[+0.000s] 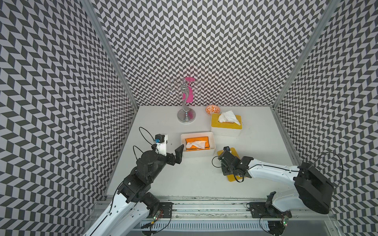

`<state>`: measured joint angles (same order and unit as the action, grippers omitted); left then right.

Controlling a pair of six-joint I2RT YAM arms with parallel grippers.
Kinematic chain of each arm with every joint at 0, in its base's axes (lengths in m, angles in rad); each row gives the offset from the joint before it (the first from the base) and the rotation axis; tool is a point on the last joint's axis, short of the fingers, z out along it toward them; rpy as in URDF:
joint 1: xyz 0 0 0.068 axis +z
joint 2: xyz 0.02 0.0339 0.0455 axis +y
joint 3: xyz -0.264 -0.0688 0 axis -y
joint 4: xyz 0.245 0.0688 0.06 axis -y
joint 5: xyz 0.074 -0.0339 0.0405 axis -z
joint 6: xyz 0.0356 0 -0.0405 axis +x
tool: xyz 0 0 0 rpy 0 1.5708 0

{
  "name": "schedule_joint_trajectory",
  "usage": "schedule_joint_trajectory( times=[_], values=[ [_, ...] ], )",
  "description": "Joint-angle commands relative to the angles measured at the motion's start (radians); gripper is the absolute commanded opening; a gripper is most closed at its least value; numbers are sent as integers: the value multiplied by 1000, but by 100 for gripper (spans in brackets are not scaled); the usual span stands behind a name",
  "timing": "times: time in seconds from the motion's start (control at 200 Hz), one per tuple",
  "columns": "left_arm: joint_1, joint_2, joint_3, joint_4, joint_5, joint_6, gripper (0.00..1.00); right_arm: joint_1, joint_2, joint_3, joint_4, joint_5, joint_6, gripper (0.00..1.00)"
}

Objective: Put the tissue paper into the tissue box
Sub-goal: Pick up the box lid from the center of the board.

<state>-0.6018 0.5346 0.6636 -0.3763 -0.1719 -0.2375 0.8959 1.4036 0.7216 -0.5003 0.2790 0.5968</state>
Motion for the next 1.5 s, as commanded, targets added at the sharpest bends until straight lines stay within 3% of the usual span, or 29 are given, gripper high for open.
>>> schedule_joint_trajectory(
  times=[0.0,0.335,0.501,0.856,1.252,1.492],
  values=[
    [-4,-10,-2,-7,-14,-5,100,6,-59,9,-19,34,15,20],
    [-4,6,-17,15,31,-8,100,6,-176,21,-28,45,-15,16],
    [7,91,-8,53,170,-53,100,6,-224,19,-23,45,-42,16],
    [57,360,91,181,612,-152,100,10,-353,2,27,-10,-92,15],
    [59,649,185,278,873,-218,88,31,-414,-8,67,-62,-129,15],
    [57,775,210,363,957,-279,75,57,-407,-7,74,-61,-116,15]
  ],
)
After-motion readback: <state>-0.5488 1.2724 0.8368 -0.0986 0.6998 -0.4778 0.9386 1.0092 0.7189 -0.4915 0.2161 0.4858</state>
